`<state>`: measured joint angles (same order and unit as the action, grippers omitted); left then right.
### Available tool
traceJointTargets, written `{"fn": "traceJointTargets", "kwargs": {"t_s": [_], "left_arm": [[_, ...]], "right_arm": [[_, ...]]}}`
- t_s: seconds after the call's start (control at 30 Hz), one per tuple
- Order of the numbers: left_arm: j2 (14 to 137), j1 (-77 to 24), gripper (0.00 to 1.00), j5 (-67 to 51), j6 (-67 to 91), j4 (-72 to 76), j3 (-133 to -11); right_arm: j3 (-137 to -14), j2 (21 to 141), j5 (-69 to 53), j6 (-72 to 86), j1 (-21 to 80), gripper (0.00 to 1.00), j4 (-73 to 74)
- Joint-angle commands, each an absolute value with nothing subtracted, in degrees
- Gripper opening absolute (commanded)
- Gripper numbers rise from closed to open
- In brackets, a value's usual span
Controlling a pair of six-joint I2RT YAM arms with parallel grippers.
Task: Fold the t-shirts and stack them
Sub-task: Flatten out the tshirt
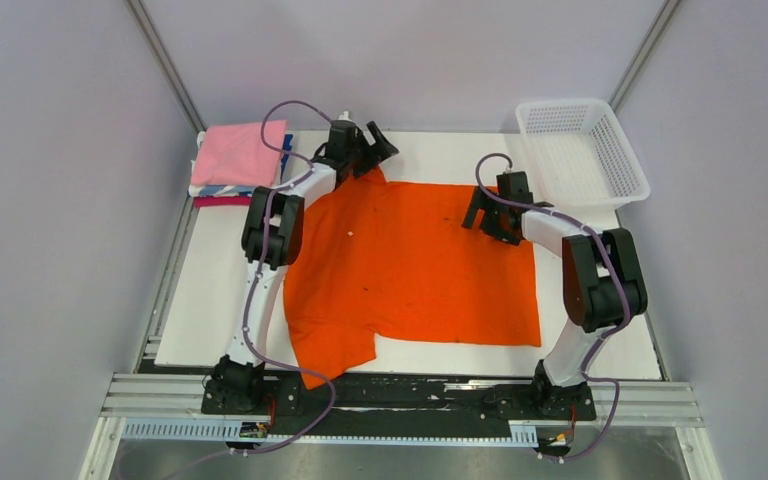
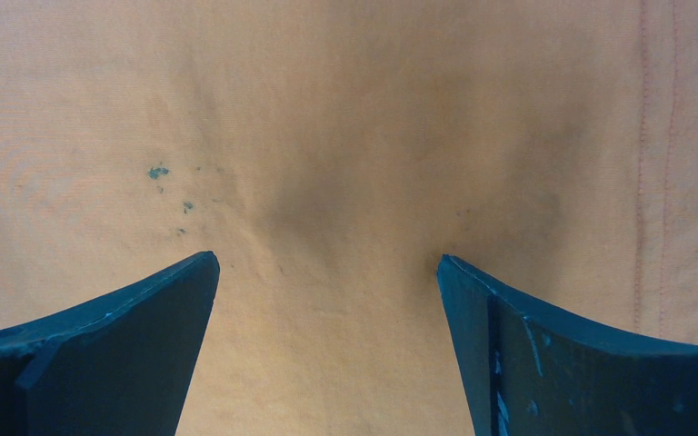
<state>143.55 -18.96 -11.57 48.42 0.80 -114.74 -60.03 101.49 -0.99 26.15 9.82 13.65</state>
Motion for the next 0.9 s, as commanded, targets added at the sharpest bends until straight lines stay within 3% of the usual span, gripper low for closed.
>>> {"fn": "traceJointTargets", "kwargs": {"t_s": [0.0,0.2,0.3,0.6,0.7,0.87], "left_arm": [[148.0,-19.0,1.00,-12.8,53.6,7.4,-121.0],[154.6,-19.1,1.00,-14.8,54.1,7.1,-134.3],[152.2,-19.1,1.00,-14.2,51.2,5.0,-134.8],[129.2,-19.1,1.00,-4.2,41.5,0.3,-109.2],[125.3,-19.1,1.00,-2.3,42.1,0.7,-100.6],[125.0,-19.1,1.00,-2.6,43.7,1.0,-96.8]], "right_arm": [[-61.5,103.3,0.0,25.0,9.7,1.00,14.1],[-62.0,103.9,-0.1,24.9,9.7,1.00,14.2],[-62.2,104.1,-0.3,24.9,9.7,1.00,14.4],[-62.1,104.2,-1.2,25.0,9.7,1.00,14.5],[-61.8,104.2,-1.3,25.2,9.7,1.00,14.5],[-61.6,104.1,-1.2,25.3,9.7,1.00,14.5]]}}
